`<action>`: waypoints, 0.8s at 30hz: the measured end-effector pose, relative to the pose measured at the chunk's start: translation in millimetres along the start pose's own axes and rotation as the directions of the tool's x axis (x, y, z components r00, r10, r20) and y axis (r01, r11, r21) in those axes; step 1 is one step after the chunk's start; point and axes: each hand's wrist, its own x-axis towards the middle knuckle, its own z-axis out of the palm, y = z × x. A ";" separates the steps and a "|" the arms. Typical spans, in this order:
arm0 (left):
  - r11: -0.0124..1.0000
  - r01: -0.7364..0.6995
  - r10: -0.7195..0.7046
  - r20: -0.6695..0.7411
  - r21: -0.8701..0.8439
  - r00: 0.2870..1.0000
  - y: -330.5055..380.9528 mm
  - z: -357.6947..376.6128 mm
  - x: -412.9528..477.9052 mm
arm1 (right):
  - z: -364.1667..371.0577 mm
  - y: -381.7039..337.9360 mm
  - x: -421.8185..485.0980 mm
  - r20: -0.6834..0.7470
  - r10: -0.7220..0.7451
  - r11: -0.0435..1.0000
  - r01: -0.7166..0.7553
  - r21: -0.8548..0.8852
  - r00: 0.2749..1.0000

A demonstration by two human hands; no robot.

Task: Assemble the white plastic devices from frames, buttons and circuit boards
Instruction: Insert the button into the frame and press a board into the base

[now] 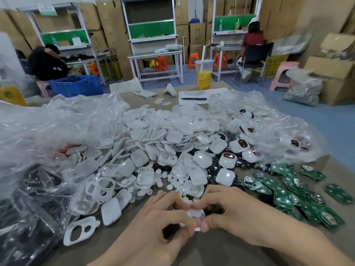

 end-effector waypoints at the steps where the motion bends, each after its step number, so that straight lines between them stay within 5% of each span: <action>1: 1.000 0.007 -0.007 -0.004 -0.008 1.000 0.4 0.4 0.1 | 0.6 -0.4 0.6 0.003 0.010 1.000 -0.010 -0.010 1.000; 15: 0.976 0.163 -0.169 -0.025 -0.147 0.985 9.7 5.7 4.1 | 1.4 -5.9 5.7 0.020 0.039 0.999 -0.039 -0.036 0.999; 24: 0.987 0.158 -0.157 -0.049 0.030 0.986 18.3 7.2 -7.5 | 4.2 -16.4 2.9 0.055 0.053 0.991 -0.046 -0.127 0.997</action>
